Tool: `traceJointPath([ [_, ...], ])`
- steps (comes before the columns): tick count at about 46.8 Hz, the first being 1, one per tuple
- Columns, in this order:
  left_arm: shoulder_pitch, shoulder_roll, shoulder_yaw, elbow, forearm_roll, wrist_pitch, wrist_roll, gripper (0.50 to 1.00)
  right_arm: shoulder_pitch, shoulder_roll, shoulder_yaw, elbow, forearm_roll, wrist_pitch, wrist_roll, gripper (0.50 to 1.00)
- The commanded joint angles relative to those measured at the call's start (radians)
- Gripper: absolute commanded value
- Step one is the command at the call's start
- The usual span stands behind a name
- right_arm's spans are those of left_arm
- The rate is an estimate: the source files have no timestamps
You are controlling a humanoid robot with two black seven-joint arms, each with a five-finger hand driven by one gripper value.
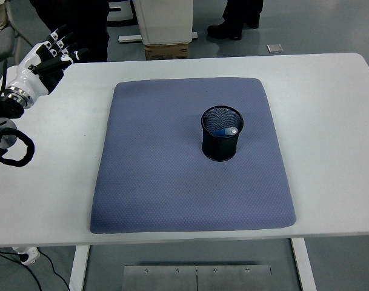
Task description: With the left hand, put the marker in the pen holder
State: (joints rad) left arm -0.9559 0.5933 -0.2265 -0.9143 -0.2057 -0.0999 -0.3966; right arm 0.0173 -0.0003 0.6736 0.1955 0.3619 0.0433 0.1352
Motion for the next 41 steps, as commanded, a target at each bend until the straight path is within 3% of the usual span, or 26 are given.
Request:
traceJointPath([
  [1, 0.032, -0.023, -0.027, 0.000, 0.000, 0.000, -0.001, 1.000, 0.000, 0.000, 0.000, -0.001, 0.000, 0.000, 0.000, 1.000],
  [19, 0.141, -0.118, -0.128, 0.000, 0.000, 0.002, -0.001, 1.000, 0.001, 0.000, 0.000, 0.001, -0.003, 0.001, 0.000, 1.000],
  [27, 0.166, -0.125, -0.155, 0.000, 0.000, 0.000, -0.002, 1.000, 0.006, 0.000, 0.000, 0.001, -0.001, 0.001, 0.001, 1.000],
  [41, 0.171, -0.138, -0.157, -0.001, 0.000, -0.004, -0.048, 1.000, 0.012, 0.000, 0.003, -0.001, 0.000, 0.001, 0.001, 1.000],
])
